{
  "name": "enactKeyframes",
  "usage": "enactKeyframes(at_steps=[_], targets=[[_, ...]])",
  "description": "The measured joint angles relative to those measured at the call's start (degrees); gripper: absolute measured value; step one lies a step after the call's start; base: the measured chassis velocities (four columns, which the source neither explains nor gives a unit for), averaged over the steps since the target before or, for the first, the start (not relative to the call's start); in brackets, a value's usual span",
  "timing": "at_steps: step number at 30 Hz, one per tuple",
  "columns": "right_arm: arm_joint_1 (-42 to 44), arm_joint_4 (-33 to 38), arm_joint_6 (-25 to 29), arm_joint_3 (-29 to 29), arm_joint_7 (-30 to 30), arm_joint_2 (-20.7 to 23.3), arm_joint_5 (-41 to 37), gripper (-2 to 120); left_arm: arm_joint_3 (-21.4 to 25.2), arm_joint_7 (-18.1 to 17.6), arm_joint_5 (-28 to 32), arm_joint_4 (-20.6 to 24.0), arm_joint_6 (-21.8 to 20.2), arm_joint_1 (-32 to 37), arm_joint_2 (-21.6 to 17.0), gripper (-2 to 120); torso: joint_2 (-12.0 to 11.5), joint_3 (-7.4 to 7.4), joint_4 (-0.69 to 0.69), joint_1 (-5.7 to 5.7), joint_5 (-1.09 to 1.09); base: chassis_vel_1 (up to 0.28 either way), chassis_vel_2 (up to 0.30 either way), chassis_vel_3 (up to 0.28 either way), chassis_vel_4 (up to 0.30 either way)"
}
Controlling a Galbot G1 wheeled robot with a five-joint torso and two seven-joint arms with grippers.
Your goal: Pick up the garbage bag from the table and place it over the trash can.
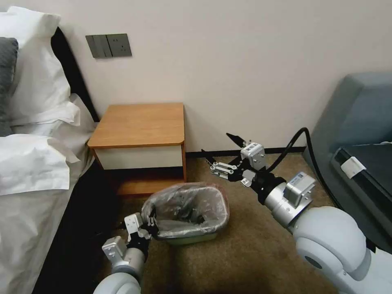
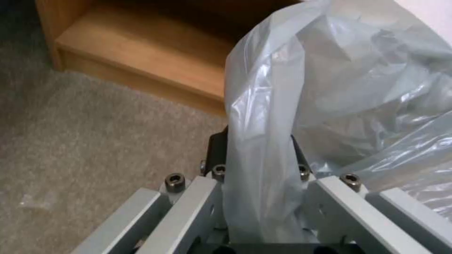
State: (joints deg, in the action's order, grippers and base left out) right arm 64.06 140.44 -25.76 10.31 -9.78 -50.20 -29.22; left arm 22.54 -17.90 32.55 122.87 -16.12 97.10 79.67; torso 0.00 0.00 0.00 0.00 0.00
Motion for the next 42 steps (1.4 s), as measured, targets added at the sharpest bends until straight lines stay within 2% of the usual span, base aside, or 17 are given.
enactKeyframes(at_steps=[6, 14, 17, 18, 21, 22, 23, 25, 29, 31, 33, 35, 37, 39, 42], targets=[[2.57, 0.15, 0.80, 3.14, 0.96, -0.67, 0.16, 100, -0.32, 0.59, -1.63, -2.43, 0.43, -0.14, 0.29, 7, 0.00, 0.00, 0.00, 0.00, 0.00, 0.000, 0.000, 0.000, 0.000], [2.86, -0.01, 1.29, 3.42, 1.15, -1.21, 0.40, 100, -0.32, 0.59, -2.92, -3.98, 0.45, -0.62, 0.70, 7, 0.00, 0.00, 0.00, 0.00, 0.00, 0.000, 0.000, 0.000, 0.000], [2.73, -0.15, 1.37, 3.34, 1.16, -1.45, 0.43, 100, -0.20, 0.31, -3.66, -4.75, 0.47, -0.91, 1.07, 20, 0.00, 0.00, 0.00, 0.00, 0.00, 0.000, 0.000, 0.000, 0.000], [2.73, -0.15, 1.37, 3.34, 1.16, -1.45, 0.43, 100, -0.20, 0.31, -3.66, -4.75, 0.47, -0.91, 1.07, 20, 0.00, 0.00, 0.00, 0.00, 0.00, 0.000, 0.000, 0.000, 0.000], [2.64, -0.20, 1.38, 3.42, 1.16, -1.51, 0.41, 100, -0.06, 0.21, -3.68, -4.81, 0.34, -0.94, 1.16, 35, 0.00, 0.00, 0.00, 0.00, 0.00, 0.000, 0.000, 0.000, 0.000], [2.64, -0.20, 1.38, 3.42, 1.16, -1.51, 0.41, 100, -0.06, 0.21, -3.68, -4.81, 0.34, -0.94, 1.16, 35, 0.00, 0.00, 0.00, 0.00, 0.00, 0.000, 0.000, 0.000, 0.000], [2.64, -0.20, 1.40, 3.59, 1.16, -1.52, 0.37, 100, -0.01, 0.20, -3.68, -4.75, 0.22, -0.93, 1.12, 41, 0.00, 0.00, 0.00, 0.00, 0.00, 0.000, 0.000, 0.000, 0.000], [2.80, -0.20, 1.41, 3.98, 1.16, -1.67, 0.32, 100, 0.04, 0.13, -3.65, -4.26, 0.02, -0.82, 0.94, 50, 0.00, 0.00, 0.00, 0.00, 0.00, 0.000, 0.000, 0.000, 0.000], [3.07, -0.13, 1.42, 4.35, 1.15, -1.93, 0.28, 100, 0.16, 0.07, -3.61, -3.58, -0.38, -0.53, 0.62, 58, 0.00, 0.00, 0.00, 0.00, 0.00, 0.000, 0.000, 0.000, 0.000], [3.87, 0.15, 1.46, 4.79, 1.14, -2.31, 0.26, 100, 0.52, 0.04, -3.59, -2.53, -0.60, 0.03, 0.05, 70, 0.00, 0.00, 0.00, 0.00, 0.00, 0.000, 0.000, 0.000, 0.000], [4.09, 0.21, 1.47, 4.87, 1.14, -2.36, 0.26, 100, 0.59, 0.04, -3.58, -2.31, -0.62, 0.12, -0.06, 73, 0.00, 0.00, 0.00, 0.00, 0.00, 0.000, 0.000, 0.000, 0.000], [4.98, 0.50, 1.51, 5.18, 1.15, -2.58, 0.26, 100, 1.02, 0.08, -3.54, -1.50, -0.71, 0.37, -0.47, 85, 0.00, 0.00, 0.00, 0.00, 0.00, 0.000, 0.000, 0.000, 0.000], [5.14, 0.53, 1.52, 5.28, 1.15, -2.65, 0.26, 100, 1.08, 0.14, -3.51, -1.26, -0.73, 0.42, -0.54, 88, 0.00, 0.00, 0.00, 0.00, 0.00, 0.000, 0.000, 0.000, 0.000], [5.61, 0.60, 1.54, 5.49, 1.15, -2.99, 0.31, 100, 1.29, 0.65, -3.47, -0.06, -0.73, 0.85, -0.81, 98, 0.00, 0.00, 0.00, 0.00, 0.00, 0.000, 0.000, 0.000, 0.000], [6.30, 0.72, 1.67, 5.50, 1.15, -3.50, 0.61, 100, 1.44, 1.46, -3.60, 1.06, -0.02, 1.43, -0.95, 99, 0.00, 0.00, 0.00, 0.00, 0.00, 0.000, 0.000, 0.000, 0.000]])
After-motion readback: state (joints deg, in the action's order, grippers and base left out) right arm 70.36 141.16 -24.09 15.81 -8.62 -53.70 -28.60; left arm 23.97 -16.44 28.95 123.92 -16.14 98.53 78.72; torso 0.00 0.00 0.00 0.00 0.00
